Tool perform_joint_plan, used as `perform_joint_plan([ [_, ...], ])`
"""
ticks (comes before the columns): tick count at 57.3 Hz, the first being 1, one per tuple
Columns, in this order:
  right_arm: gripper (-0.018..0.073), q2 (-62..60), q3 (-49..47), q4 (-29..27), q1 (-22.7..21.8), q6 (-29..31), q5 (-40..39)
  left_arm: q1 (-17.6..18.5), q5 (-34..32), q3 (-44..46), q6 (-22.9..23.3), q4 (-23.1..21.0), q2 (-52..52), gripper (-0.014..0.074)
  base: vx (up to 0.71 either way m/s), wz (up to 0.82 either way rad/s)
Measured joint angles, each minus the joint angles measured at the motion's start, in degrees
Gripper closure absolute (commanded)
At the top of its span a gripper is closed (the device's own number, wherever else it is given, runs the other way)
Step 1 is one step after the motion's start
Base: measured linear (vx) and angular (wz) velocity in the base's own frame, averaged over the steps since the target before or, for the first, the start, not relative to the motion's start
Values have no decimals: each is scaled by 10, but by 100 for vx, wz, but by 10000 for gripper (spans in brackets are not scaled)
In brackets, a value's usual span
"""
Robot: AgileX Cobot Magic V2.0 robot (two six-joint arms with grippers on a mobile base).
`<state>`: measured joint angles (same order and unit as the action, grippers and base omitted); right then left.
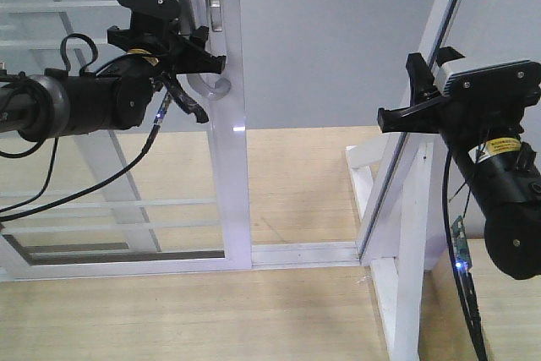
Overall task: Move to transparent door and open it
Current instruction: 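Grasp the handle with the left gripper and slide the door farther open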
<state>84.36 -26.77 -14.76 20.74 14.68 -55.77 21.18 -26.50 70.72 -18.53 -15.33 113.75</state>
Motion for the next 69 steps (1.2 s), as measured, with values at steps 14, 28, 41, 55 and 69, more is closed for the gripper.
perform_joint_plan([
  [14, 264, 0, 0, -1, 0, 1, 0, -33, 43, -9, -2, -2, -22, 224, 0, 0],
  [28, 265, 0, 0, -2, 0, 1, 0, -73, 44, -52, -2, 2, -58, 224, 0, 0],
  [41, 265, 0, 0, -2, 0, 1, 0, -121, 45, -87, -21, -12, -102, 224, 0, 0],
  [55, 265, 0, 0, -2, 0, 1, 0, -157, 28, -95, -27, -41, -124, 265, 0, 0],
  [69, 265, 0, 0, -2, 0, 1, 0, -183, 24, -101, -33, -76, -133, 365, 0, 0],
])
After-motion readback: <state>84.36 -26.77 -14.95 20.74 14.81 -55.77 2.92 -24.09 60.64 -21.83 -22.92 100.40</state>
